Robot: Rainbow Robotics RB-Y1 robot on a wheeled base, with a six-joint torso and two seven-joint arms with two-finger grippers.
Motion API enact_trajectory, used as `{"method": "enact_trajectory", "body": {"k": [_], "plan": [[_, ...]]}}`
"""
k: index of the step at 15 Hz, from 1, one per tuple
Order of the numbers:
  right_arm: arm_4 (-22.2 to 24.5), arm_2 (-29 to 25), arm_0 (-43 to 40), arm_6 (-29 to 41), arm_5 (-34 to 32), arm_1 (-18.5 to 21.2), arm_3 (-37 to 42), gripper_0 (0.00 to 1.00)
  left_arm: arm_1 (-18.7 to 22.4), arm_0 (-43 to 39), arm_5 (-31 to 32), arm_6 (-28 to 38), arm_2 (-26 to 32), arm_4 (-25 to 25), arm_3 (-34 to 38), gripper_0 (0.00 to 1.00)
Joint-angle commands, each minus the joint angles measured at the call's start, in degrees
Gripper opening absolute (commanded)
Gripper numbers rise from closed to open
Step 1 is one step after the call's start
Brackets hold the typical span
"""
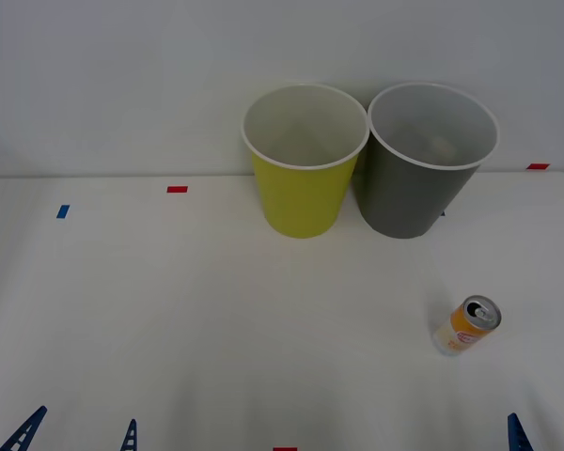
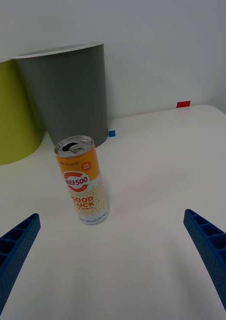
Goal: Put cans in the gray bin and PET bottles in the light green bin.
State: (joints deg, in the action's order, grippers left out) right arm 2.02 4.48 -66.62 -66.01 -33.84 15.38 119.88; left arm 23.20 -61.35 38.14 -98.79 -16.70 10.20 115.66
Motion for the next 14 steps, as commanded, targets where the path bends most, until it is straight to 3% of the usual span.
{"method": "enact_trajectory", "body": {"k": [1, 14], "plan": [[0.00, 0.00, 0.00, 0.00, 0.00, 0.00, 0.00, 1.00, 0.00, 0.00, 0.00, 0.00, 0.00, 0.00, 0.00, 1.00], [0.00, 0.00, 0.00, 0.00, 0.00, 0.00, 0.00, 1.00, 0.00, 0.00, 0.00, 0.00, 0.00, 0.00, 0.00, 1.00]]}}
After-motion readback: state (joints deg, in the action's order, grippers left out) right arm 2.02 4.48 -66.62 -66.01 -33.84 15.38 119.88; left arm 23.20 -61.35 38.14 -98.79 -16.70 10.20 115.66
